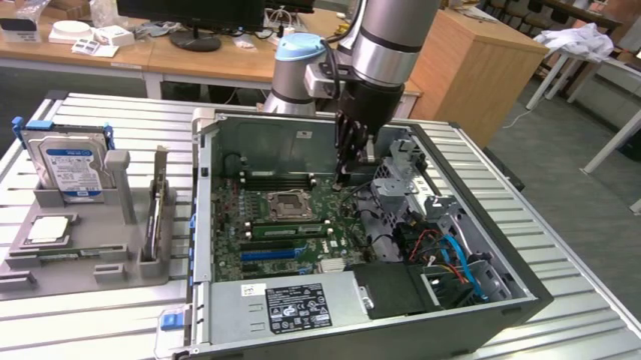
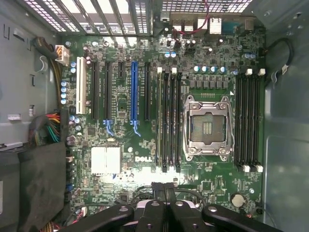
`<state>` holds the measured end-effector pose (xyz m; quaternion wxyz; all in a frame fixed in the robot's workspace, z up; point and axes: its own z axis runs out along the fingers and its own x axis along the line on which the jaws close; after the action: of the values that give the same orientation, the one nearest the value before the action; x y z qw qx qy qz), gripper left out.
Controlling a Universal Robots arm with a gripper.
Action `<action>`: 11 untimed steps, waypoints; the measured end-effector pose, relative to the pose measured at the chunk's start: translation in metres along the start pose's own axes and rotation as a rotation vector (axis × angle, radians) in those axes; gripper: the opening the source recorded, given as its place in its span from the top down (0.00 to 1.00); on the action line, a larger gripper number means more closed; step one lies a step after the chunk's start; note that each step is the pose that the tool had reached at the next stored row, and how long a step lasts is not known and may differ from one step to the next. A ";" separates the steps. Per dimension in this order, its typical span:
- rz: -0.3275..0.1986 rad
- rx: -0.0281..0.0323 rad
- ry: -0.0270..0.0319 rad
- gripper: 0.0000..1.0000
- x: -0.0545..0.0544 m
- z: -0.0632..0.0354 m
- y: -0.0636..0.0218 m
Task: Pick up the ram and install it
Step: 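Press down the ram until it locks into place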
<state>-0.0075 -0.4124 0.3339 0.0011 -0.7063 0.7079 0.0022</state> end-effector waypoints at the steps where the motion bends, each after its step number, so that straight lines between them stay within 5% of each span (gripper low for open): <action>1: 0.000 0.0000 0.0000 0.89 0.000 0.0003 0.0000; 11: 0.000 0.0000 0.0000 0.89 0.000 0.0030 0.0000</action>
<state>-0.0075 -0.4124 0.3308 0.0011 -0.7063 0.7079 0.0022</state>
